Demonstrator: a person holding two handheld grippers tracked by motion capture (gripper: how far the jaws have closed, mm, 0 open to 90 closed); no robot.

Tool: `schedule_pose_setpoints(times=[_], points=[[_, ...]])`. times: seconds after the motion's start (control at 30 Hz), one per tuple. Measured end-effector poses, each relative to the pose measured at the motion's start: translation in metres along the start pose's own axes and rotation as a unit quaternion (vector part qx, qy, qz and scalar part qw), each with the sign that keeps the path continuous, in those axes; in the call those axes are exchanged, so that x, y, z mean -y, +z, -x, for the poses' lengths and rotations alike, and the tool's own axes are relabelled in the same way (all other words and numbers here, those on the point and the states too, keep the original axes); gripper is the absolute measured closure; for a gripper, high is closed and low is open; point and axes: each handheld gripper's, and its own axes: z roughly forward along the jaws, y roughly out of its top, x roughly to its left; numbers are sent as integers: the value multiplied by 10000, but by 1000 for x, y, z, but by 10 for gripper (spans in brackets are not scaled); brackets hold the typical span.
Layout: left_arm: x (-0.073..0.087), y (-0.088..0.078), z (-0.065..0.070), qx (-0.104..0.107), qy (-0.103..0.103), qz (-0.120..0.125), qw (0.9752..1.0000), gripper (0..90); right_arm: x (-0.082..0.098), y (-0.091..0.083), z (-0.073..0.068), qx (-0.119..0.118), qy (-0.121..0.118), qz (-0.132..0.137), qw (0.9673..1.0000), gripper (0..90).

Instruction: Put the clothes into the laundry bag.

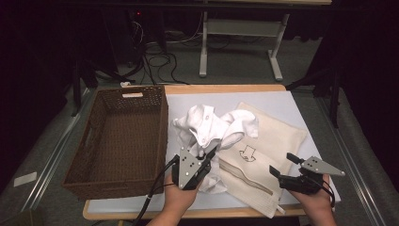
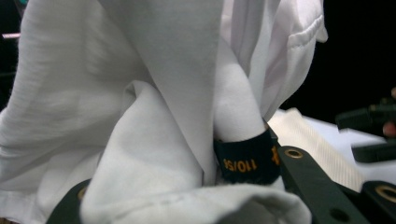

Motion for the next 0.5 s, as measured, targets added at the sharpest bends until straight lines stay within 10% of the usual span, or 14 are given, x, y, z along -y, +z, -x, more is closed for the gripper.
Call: schedule_pose_setpoints(times=[0.5], points=[[33,-20,-11,304,-231,-119,9992,724,-27,17,-11,9,-160,-45,9999,159]])
